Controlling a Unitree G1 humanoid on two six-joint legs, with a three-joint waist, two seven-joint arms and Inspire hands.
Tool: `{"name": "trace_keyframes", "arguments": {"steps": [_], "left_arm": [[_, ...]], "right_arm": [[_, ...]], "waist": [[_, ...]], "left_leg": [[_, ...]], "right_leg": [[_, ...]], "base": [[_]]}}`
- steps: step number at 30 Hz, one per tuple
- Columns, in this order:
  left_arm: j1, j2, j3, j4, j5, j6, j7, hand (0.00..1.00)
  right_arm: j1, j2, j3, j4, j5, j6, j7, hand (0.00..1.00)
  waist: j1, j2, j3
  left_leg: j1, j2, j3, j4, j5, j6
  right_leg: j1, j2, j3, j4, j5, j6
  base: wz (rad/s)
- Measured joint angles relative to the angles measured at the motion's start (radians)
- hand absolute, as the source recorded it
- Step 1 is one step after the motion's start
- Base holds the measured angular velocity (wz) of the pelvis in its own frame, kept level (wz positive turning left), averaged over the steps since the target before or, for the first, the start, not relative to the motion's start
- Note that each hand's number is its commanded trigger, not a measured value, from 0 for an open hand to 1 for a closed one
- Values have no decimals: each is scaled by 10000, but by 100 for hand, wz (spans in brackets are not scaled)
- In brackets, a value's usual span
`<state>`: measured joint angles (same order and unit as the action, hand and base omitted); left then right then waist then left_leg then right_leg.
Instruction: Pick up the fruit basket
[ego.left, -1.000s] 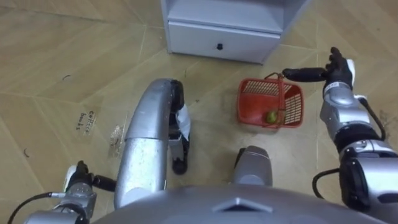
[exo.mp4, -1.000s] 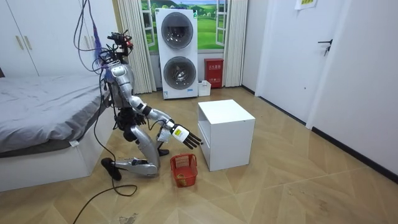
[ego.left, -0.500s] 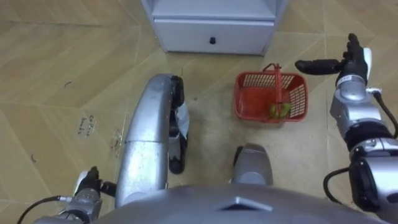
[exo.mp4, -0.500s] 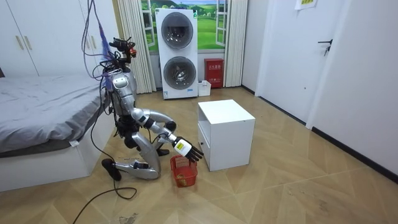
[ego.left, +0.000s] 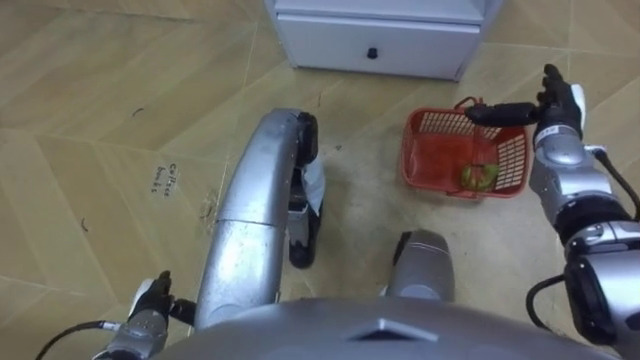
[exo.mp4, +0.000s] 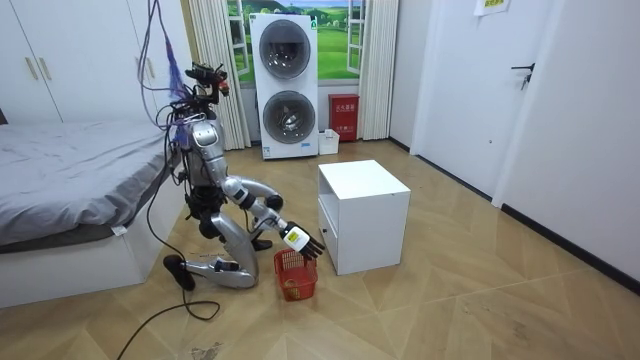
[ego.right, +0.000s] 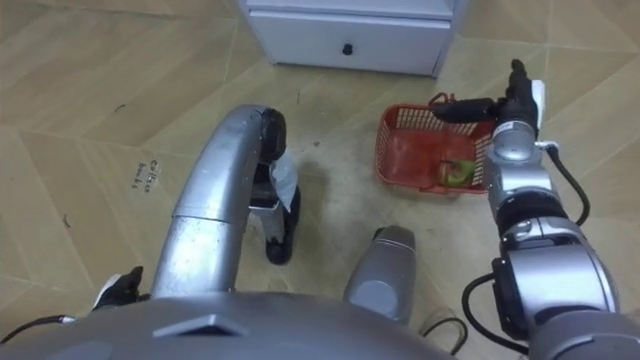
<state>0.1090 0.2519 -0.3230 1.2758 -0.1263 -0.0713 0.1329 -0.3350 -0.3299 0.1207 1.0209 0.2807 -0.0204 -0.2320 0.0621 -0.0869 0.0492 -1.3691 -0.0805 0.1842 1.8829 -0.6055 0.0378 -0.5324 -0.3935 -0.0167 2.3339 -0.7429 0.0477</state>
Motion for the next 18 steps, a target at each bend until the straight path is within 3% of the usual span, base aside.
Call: {"name": "trace_keyframes", "arguments": {"steps": [9, 18], "left_arm": [[228, 10, -182, -30, 2, 10, -142, 0], [433, 34, -789, -433, -5, 46, -153, 0]], "right_arm": [[8, 4, 270, 322, 308, 9, 68, 0], [7, 82, 566, 512, 699, 8, 171, 0]], "waist": [[287, 89, 8], [277, 143, 15]], "left_leg": [[-90, 148, 65, -24, -1, 2], [-166, 201, 66, -37, 0, -3]], "right_leg": [[-258, 49, 162, 50, -7, 16], [-346, 87, 160, 51, -9, 19]], "base": [[-2], [0]]}}
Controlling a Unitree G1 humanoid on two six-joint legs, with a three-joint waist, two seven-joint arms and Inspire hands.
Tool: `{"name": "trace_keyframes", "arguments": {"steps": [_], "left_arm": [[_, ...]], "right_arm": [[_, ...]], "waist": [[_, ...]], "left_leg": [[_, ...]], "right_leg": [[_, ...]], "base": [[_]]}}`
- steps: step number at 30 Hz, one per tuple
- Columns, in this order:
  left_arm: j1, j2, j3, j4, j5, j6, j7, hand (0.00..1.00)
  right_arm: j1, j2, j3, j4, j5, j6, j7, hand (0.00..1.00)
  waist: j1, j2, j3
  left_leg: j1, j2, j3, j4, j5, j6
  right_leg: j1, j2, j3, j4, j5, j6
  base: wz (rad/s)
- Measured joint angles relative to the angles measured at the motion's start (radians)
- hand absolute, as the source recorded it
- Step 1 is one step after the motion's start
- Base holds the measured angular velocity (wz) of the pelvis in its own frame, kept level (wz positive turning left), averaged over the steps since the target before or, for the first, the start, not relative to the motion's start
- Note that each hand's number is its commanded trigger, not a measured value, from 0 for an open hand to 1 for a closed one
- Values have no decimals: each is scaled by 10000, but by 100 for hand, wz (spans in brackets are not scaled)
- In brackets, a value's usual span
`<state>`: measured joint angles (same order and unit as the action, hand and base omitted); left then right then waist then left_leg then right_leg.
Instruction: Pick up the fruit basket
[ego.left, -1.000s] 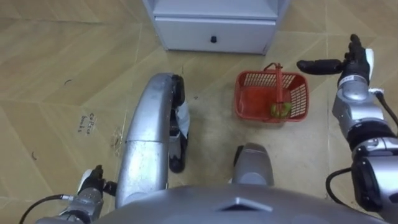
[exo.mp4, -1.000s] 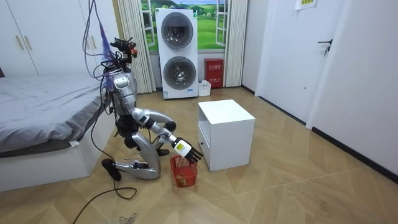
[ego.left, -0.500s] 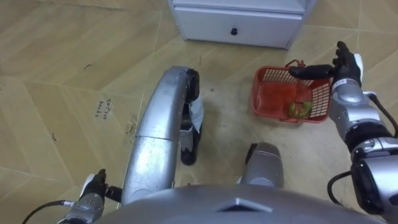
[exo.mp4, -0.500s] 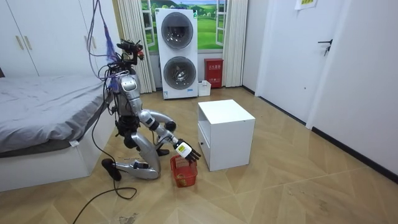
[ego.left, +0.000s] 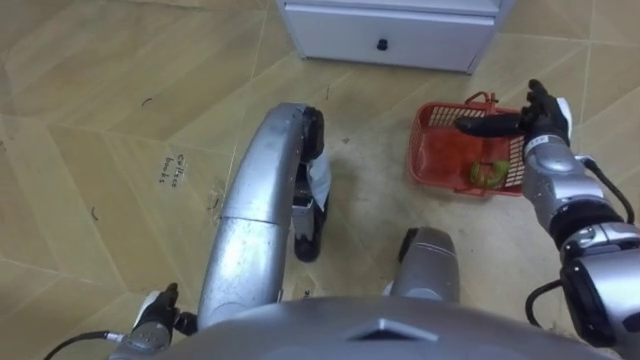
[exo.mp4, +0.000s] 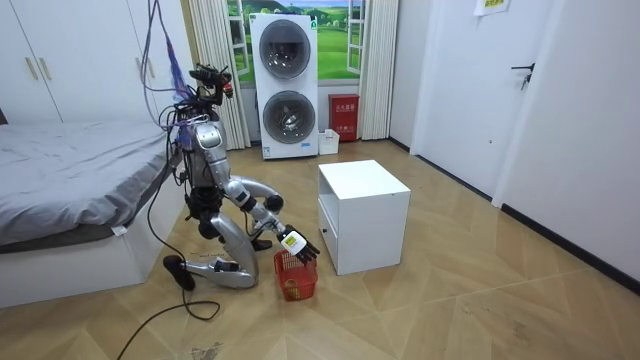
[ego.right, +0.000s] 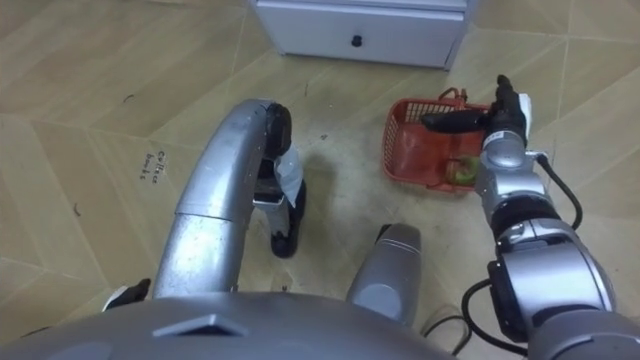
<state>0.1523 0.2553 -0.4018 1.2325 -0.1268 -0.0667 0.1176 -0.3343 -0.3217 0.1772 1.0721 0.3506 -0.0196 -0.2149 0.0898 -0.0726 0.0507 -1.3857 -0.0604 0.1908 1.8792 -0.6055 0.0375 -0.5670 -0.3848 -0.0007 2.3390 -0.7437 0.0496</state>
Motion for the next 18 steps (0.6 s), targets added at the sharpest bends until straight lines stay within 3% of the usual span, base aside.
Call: {"name": "trace_keyframes", "arguments": {"steps": [8, 12, 16, 17, 18], "left_arm": [[14, 0, -697, -8, -25, 13, 2, 0], [36, -6, -732, 60, -394, 35, 1, 0], [65, -17, -735, 53, -390, 36, 1, 0], [65, -17, -736, 52, -390, 36, 1, 0], [65, -17, -736, 53, -394, 36, 1, 0]], "right_arm": [[2, -19, 353, 702, 393, 5, 86, 0], [43, -17, 413, 1184, 836, 37, 117, 0], [182, 6, 583, 1223, 1150, 107, 145, 1], [199, 6, 584, 1223, 1158, 116, 152, 46], [199, 6, 583, 1224, 1156, 118, 164, 80]], "waist": [[10, 125, 5], [13, 256, 1], [13, 259, 3], [12, 257, 4], [7, 256, 5]], "left_leg": [[-5, 0, 11, 0, 0, 0], [-9, 6, 12, 0, 6, -12], [-27, 13, -7, 1, 23, -47], [-42, 10, -11, 2, 32, -64], [-48, 7, -13, 7, 34, -68]], "right_leg": [[-14, -9, -5, 6, -2, 3], [-42, -4, 16, 33, -4, 8], [-60, 33, 19, 57, -4, 9], [-74, 35, 18, 70, -4, 9], [-80, 30, 19, 81, -5, 9]], "base": [[0], [0], [0], [0], [0]]}}
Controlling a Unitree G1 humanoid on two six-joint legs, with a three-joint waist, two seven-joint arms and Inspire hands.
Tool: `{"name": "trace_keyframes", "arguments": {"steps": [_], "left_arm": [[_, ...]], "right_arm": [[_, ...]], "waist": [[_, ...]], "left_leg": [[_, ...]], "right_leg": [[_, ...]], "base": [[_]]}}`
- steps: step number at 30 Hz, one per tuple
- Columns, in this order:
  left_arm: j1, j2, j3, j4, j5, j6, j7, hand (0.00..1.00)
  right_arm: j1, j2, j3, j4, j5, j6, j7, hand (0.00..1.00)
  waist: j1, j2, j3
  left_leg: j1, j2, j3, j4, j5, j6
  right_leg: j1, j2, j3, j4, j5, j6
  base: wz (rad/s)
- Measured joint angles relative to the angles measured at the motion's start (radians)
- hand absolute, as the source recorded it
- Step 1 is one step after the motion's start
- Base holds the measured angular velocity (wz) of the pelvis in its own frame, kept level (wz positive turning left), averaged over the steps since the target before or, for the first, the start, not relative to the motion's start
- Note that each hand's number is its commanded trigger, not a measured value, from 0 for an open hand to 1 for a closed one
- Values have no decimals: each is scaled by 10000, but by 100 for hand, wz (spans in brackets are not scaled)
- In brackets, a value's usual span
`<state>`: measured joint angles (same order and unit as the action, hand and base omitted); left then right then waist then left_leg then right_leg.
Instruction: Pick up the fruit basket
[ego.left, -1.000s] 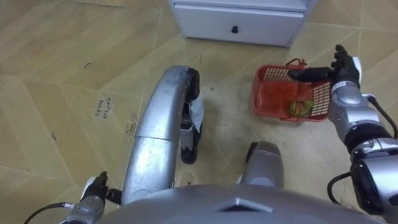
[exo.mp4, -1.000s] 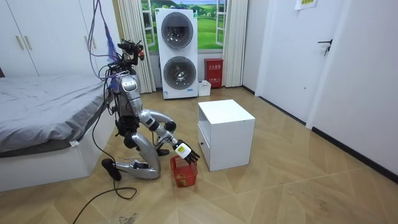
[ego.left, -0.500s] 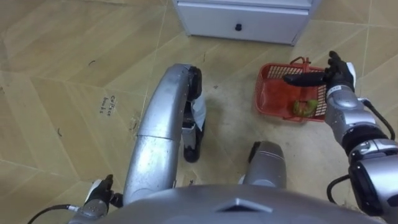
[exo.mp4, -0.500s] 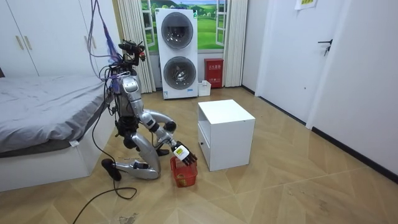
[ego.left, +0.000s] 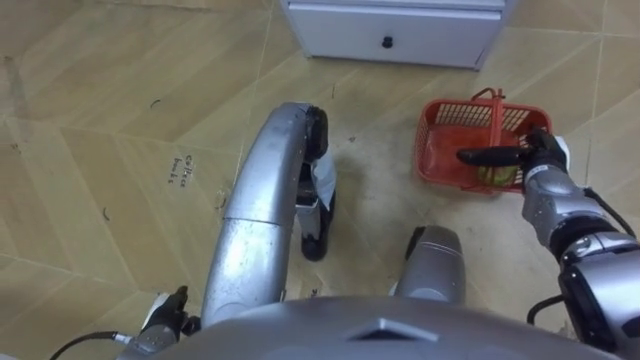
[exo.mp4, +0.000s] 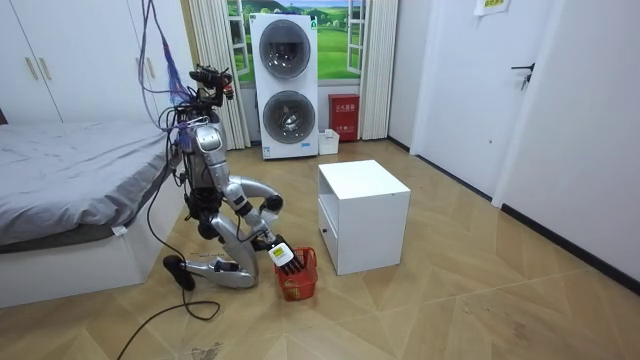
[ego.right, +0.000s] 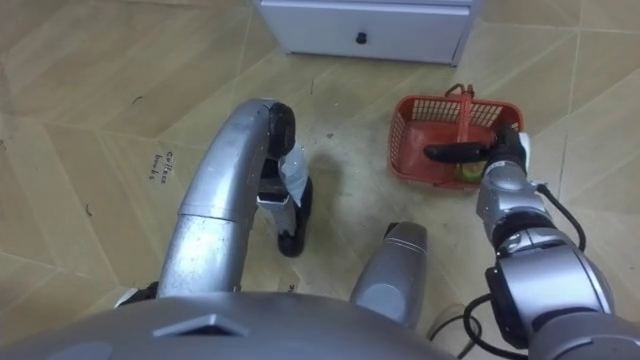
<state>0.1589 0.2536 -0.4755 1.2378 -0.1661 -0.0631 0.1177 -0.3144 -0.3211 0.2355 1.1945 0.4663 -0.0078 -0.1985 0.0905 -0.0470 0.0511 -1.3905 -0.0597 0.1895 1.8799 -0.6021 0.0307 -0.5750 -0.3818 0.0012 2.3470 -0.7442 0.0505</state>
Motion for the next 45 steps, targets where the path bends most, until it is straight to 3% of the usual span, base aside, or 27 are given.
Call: {"name": "trace_keyframes", "arguments": {"steps": [1, 22, 26, 33, 45], "left_arm": [[1, 0, -5, 0, -1, 0, 0, 0], [-19, -125, -179, -81, 11, -14, 7, 0], [-465, -315, -172, 239, 13, 110, -5, 0], [-1146, -337, -156, 288, 16, 127, -164, 0], [-1320, -384, 79, 611, 15, 206, -229, 0]], "right_arm": [[0, 0, 0, 3, -1, 0, 10, 100], [100, 4, 198, 145, -58, 111, 183, 100], [319, 21, 567, 173, -47, 111, 407, 100], [427, 27, 577, 489, -16, 180, 501, 100], [406, 39, 574, 523, -512, 304, 699, 100]], "waist": [[0, 1, 0], [230, 4, 2], [246, -20, 16], [231, -145, 88], [230, -184, 81]], "left_leg": [[0, -2, 0, 4, 0, 0], [14, -46, -26, 51, 10, -13], [16, -52, -31, 91, 16, 6], [-10, -27, -50, 138, 16, 9], [19, -52, -151, 206, 15, 10]], "right_leg": [[4, -2, 0, 3, 0, 0], [73, 1, -18, 35, -5, 8], [122, -3, -49, 44, -6, 9], [80, 50, -11, 58, -7, 11], [207, 136, -60, 68, -13, 23]], "base": [[0], [0], [0], [-1], [0]]}}
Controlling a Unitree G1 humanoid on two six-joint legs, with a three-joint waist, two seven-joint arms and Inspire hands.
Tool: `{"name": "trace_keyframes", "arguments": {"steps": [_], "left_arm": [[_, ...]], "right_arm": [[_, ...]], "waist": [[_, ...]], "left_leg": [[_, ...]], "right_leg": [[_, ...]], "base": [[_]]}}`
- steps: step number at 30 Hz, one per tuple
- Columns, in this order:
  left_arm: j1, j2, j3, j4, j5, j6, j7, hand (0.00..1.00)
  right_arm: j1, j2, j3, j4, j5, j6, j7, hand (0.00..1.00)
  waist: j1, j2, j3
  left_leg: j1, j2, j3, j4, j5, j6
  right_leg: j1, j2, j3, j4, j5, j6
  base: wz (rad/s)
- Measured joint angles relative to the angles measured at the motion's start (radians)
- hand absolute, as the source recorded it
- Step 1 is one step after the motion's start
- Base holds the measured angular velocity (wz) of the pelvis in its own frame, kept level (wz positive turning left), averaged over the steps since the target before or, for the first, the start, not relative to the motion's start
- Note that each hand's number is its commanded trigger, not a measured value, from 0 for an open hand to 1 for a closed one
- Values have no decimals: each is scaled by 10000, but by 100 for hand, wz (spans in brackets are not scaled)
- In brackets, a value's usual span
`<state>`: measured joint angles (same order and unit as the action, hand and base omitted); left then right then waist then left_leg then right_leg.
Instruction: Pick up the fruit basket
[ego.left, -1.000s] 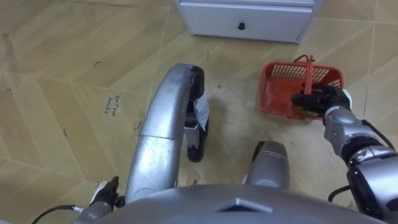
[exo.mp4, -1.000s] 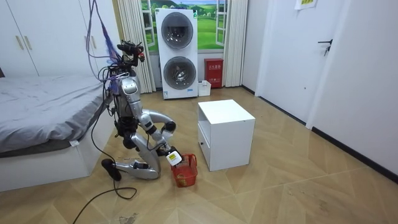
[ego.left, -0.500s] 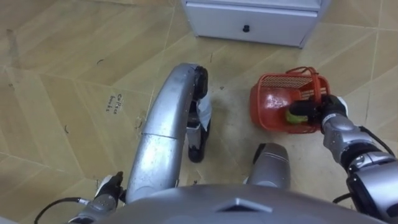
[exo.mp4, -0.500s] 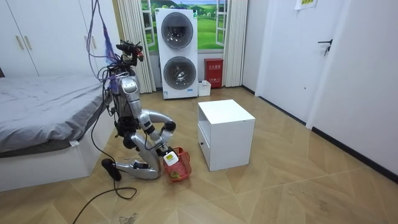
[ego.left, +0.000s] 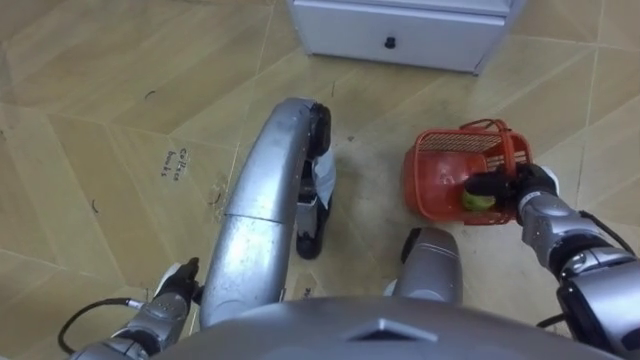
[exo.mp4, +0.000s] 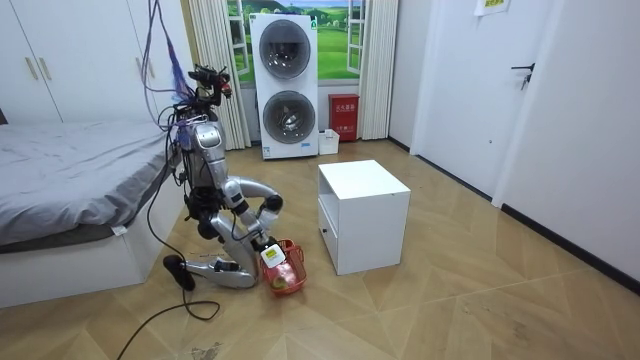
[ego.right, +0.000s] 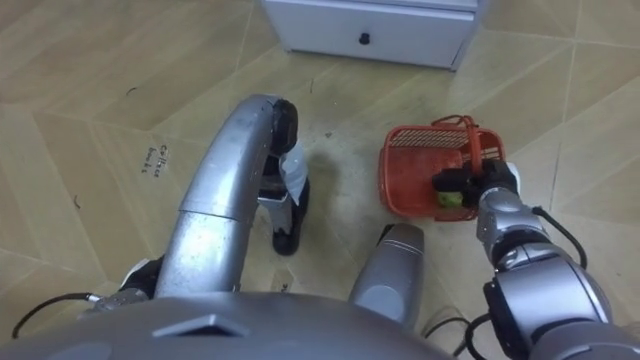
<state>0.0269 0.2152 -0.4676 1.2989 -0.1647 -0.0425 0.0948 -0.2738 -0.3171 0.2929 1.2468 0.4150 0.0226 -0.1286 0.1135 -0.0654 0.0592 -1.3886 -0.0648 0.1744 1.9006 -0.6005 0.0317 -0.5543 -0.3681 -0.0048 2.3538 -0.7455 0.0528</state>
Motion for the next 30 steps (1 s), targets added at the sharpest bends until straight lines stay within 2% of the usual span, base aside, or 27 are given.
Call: {"name": "trace_keyframes", "arguments": {"steps": [4, 7, 10, 11, 12, 16, 20, 23, 25, 26, 27, 28, 30], "left_arm": [[-209, -47, 62, 161, -3, -23, 6, 0], [-437, -74, 274, 166, -3, -20, 14, 0], [-617, -78, 387, 159, 5, -42, 12, 0], [-692, -79, 480, 161, 22, -41, 12, 0], [-793, -77, 670, 145, 50, -48, 13, 0], [-1035, -85, 931, 127, 31, -82, 26, 0], [-1125, -108, 976, 206, 71, -88, 77, 0], [-1349, -108, 1107, 262, 72, -75, 141, 0], [-1519, -111, 1115, 268, 11, -79, 193, 0], [-1621, -111, 1127, 266, 22, -64, 228, 0], [-1692, -111, 1215, 255, 44, -39, 231, 0], [-1720, -110, 1336, 247, 47, -6, 230, 0], [-1782, -70, 1734, 206, 37, 126, 214, 0]], "right_arm": [[-23, -1, -3, -94, -52, 2, -25, 100], [-126, 80, 2, -246, -336, 3, -25, 100], [-309, 167, -5, -408, -472, 6, -12, 100], [-400, 175, -14, -461, -510, 5, -9, 100], [-485, 173, -39, -520, -659, 6, -11, 100], [-575, 184, -53, -1086, -949, 11, 5, 100], [-578, 251, -314, -1755, -1501, 26, -26, 100], [-653, 382, -432, -2252, -2119, 97, -26, 100], [-690, 411, -409, -2389, -2246, 114, -4, 100], [-735, 413, -406, -2492, -2253, 154, 2, 100], [-879, 414, -405, -2524, -2325, 218, 4, 100], [-969, 423, -397, -2525, -2344, 235, 7, 100], [-1321, 436, -365, -2652, -2351, 233, 16, 100]], "waist": [[17, -17, 3], [7, -129, 54], [-19, -237, 98], [-46, -258, 100], [-49, -279, 65], [-141, -378, 45], [-292, -355, 26], [-325, -209, -56], [-371, -76, -69], [-355, 44, -110], [-293, 165, -137], [-244, 196, -149], [-222, 192, -147]], "left_leg": [[58, 0, -40, 20, 0, -2], [101, -34, -137, 71, -5, -8], [181, -377, -451, 174, -46, -93], [220, -521, -574, 225, -86, -172], [235, -586, -613, 263, -117, -208], [265, -729, -739, 453, -220, -46], [528, -864, -745, 622, -498, 267], [591, -866, -699, 532, -609, 470], [699, -864, -673, 321, -650, 565], [768, -816, -674, 62, -633, 643], [884, -663, -675, -267, -614, 683], [952, -593, -665, -482, -603, 692], [1390, -295, -473, -1540, -405, 795]], "right_leg": [[77, 39, -16, 16, 0, 0], [160, 102, -6, 12, 0, -1], [396, 174, 7, -25, 1, -2], [499, 198, 9, -44, 1, -2], [550, 189, 10, -47, 1, -2], [850, 200, -171, -128, 1, -2], [1348, 184, -348, -466, 1, -1], [1383, 199, -349, -860, 1, 0], [1363, 310, -273, -1277, -20, 43], [1262, 393, -233, -1668, -39, 84], [1069, 419, -172, -2149, -45, 97], [954, 420, -118, -2422, -45, 97], [649, 515, 190, -3737, -51, 111]], "base": [[0], [-5], [-9], [-7], [-4], [5], [7], [0], [-3], [-24], [-34], [-54], [-53]]}}
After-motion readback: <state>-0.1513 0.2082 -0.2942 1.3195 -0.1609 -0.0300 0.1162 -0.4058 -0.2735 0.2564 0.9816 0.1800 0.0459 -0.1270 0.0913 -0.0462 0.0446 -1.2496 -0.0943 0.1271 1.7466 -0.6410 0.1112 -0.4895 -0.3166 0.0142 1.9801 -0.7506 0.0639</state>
